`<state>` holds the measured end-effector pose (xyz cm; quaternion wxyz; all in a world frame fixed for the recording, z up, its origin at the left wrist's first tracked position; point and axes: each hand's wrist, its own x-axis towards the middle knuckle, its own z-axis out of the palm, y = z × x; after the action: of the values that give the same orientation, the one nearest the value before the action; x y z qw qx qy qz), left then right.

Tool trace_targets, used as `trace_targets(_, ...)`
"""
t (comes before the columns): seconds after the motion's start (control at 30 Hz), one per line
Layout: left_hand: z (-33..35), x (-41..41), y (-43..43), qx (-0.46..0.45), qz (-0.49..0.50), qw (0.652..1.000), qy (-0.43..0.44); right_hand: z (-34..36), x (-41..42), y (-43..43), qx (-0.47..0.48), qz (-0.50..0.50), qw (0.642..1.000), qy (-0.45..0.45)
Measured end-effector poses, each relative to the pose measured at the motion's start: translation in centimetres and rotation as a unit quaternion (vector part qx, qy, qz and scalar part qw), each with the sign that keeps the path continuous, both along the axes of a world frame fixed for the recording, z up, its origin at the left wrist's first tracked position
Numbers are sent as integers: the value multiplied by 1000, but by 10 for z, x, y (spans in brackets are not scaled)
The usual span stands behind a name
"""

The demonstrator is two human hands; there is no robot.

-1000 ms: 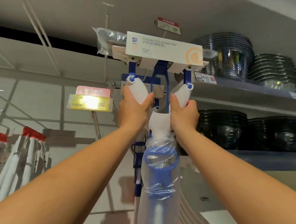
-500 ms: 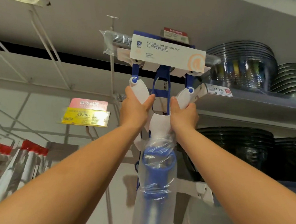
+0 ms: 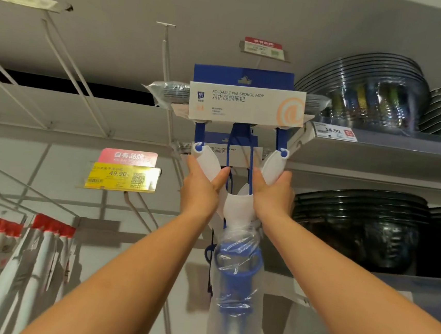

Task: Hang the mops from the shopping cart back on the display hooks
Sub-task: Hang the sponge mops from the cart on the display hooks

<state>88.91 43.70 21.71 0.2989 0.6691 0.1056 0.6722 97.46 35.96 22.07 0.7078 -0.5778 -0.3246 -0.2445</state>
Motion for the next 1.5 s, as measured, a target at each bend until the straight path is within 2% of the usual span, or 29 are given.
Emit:
trace_targets(0.13, -14, 6, 7, -38, -24, 999, 11, -10, 6, 5, -42, -8, 999, 0)
trace_targets(0.23, -26, 13, 14, -42, -45, 998, -11, -22, 11, 11, -29, -7, 1000, -3)
trace_targets(0.47, -18, 4, 12, 26, -17, 997, -70, -19, 4, 13, 70, 44, 996, -35)
trace_targets(0.83, -9, -23, 1, 114, 28, 991, -65, -20, -14, 9, 140, 78, 986, -35)
trace_targets(1.0, 9, -17, -1, 96, 23, 994, -42, -4, -11, 6, 130, 62, 989, -27)
trace_targets(1.37, 13, 16, -10, 20, -29, 998, -52, 11, 13, -13, 65, 10, 997, -51)
trace_targets(1.5, 13, 19, -9, 29, -18, 997, -69, 11, 14, -14, 63, 9, 997, -51)
